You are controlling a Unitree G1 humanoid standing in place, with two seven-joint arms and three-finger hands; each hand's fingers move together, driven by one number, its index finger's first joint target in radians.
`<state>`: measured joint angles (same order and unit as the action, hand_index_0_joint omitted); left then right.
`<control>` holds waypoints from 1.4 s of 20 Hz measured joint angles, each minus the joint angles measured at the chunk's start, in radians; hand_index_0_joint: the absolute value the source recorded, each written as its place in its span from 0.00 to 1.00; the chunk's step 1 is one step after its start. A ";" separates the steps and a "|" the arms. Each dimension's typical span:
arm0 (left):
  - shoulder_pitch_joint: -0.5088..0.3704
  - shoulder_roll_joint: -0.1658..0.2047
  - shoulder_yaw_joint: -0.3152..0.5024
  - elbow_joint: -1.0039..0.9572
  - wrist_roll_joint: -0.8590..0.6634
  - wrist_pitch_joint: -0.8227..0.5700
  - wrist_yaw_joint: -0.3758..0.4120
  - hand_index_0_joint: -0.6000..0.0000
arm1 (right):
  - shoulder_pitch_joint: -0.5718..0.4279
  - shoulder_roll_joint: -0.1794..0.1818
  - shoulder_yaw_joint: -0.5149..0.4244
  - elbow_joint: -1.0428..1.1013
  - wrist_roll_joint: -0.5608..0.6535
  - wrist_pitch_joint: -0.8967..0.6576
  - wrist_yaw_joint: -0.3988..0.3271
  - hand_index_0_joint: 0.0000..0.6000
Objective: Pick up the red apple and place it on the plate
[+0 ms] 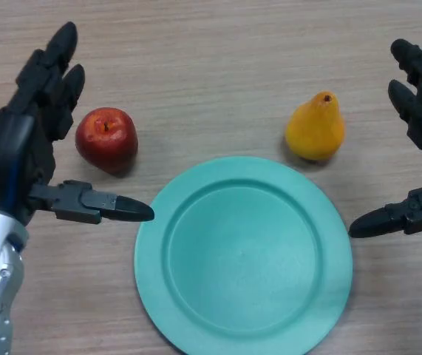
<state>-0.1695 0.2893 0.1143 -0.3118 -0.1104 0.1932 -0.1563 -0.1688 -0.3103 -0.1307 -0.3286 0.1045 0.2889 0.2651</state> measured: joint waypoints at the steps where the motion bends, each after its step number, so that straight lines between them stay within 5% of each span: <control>1: 0.000 0.001 0.000 0.012 0.023 -0.011 -0.001 1.00 | 0.000 0.000 0.002 0.021 -0.022 -0.021 0.000 0.00; 17: -0.057 0.065 0.037 0.334 -0.074 -0.164 -0.064 1.00 | -0.003 -0.008 0.007 0.133 -0.060 -0.124 -0.039 0.00; 24: -0.238 0.095 0.049 0.881 -0.055 -0.486 -0.052 1.00 | 0.026 -0.008 -0.016 0.038 -0.001 -0.083 -0.048 0.00; 28: -0.399 0.083 -0.016 1.210 0.058 -0.653 -0.032 1.00 | 0.063 -0.004 -0.023 -0.009 0.037 -0.061 -0.061 0.00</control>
<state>-0.5685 0.3719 0.0983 0.8978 -0.0520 -0.4595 -0.1882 -0.1061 -0.3143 -0.1539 -0.3373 0.1416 0.2280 0.2045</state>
